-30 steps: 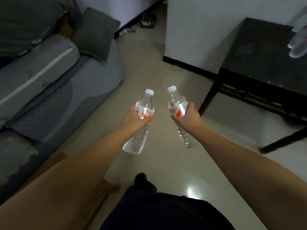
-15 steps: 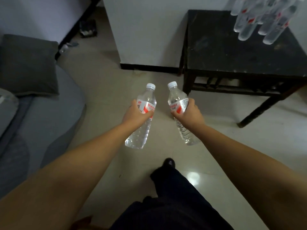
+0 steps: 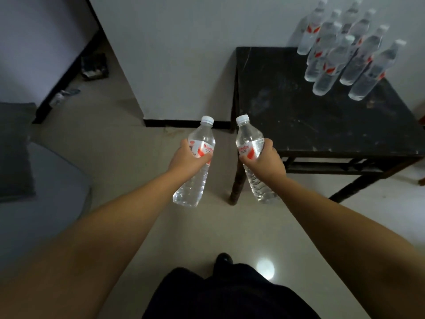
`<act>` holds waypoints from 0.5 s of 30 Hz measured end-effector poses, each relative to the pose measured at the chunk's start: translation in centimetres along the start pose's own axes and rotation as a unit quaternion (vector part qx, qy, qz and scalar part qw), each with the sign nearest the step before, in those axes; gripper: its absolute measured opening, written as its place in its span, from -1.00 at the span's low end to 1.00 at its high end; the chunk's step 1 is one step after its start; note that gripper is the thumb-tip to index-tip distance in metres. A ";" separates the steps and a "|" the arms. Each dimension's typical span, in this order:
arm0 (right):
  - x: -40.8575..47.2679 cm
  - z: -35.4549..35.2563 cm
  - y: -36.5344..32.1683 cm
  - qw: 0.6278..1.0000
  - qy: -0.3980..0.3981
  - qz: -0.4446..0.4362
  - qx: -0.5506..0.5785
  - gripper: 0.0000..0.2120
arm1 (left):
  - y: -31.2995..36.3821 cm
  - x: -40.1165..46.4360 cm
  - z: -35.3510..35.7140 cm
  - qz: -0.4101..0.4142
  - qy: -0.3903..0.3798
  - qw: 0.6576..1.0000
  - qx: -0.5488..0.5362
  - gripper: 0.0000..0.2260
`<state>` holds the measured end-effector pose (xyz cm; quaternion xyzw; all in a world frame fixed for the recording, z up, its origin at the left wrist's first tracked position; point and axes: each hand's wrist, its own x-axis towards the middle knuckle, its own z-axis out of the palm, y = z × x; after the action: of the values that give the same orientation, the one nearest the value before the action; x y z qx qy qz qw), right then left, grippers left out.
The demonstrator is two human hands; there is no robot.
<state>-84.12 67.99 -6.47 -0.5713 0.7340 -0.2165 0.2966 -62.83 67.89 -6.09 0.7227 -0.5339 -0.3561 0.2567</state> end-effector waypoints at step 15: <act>17.6 -0.6 -2.9 0.995 0.058 0.075 0.033 -0.30 | 6.6 20.6 1.4 0.055 -0.084 0.994 0.036 -0.38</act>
<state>-85.45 50.23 -7.46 -0.4914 0.7830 -0.2505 0.2874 -64.24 46.27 -6.92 0.6690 -0.6047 -0.3813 0.2036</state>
